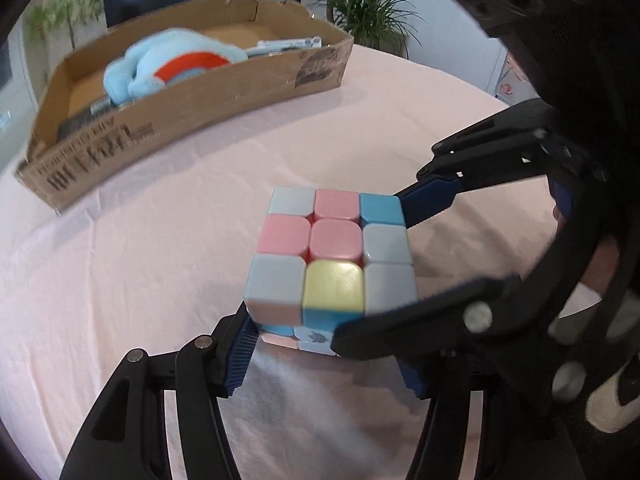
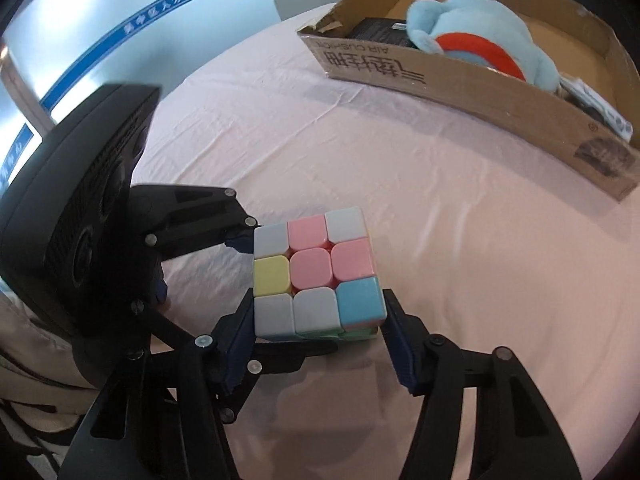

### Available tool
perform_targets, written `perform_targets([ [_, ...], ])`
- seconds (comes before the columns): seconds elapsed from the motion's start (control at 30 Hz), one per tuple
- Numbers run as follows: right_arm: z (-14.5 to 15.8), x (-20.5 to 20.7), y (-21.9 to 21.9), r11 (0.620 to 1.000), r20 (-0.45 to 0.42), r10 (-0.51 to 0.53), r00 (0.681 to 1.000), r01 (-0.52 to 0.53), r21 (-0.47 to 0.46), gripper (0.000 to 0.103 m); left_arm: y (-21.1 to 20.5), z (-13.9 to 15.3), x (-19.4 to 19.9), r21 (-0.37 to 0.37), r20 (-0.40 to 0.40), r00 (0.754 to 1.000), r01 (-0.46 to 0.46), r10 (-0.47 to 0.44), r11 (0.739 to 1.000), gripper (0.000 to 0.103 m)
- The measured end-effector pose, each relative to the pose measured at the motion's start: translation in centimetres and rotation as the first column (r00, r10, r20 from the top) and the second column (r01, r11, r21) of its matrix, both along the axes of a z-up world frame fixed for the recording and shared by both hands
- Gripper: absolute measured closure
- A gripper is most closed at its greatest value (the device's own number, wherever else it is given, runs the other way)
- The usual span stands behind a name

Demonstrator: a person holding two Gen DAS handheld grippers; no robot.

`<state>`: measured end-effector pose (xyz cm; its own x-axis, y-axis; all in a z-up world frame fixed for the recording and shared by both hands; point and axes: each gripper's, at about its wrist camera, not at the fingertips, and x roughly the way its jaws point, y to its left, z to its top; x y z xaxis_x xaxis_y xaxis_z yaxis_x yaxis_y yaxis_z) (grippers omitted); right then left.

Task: Organize objects
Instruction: 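Lift the Rubik's cube with the right gripper and carry it over the box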

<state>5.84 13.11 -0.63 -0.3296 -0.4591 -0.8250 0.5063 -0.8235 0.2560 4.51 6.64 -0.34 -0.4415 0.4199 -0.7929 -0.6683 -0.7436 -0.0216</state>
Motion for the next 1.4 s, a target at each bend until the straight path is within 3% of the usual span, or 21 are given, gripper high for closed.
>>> perform_targets([
  [0.13,-1.2,-0.5,0.8,0.999,0.069,-0.051,0.996,0.052,-0.016,0.042,0.3,-0.4,0.1,-0.041,-0.042,0.999,-0.024,0.022,0.999,0.044],
  [0.23,-1.4,-0.3,1.1,0.996,0.070,-0.083,0.994,0.086,-0.037,0.043,0.4,-0.3,0.3,-0.047,-0.057,0.998,-0.023,0.021,0.999,0.044],
  [0.37,-1.0,-0.4,1.6,0.993,0.076,-0.090,0.993,0.096,-0.072,0.046,-0.5,0.6,0.4,-0.007,-0.046,0.999,-0.024,0.023,1.000,0.044],
  [0.83,2.1,-0.3,2.1,0.992,-0.015,-0.086,0.996,0.085,-0.094,0.046,-0.6,3.6,0.3,0.026,-0.090,0.996,-0.013,0.015,1.000,0.045],
  [1.4,8.1,-1.9,4.0,0.987,-0.160,-0.129,0.979,0.112,-0.112,0.046,0.6,9.9,-2.7,0.054,-0.186,0.982,0.005,0.005,0.999,0.045],
])
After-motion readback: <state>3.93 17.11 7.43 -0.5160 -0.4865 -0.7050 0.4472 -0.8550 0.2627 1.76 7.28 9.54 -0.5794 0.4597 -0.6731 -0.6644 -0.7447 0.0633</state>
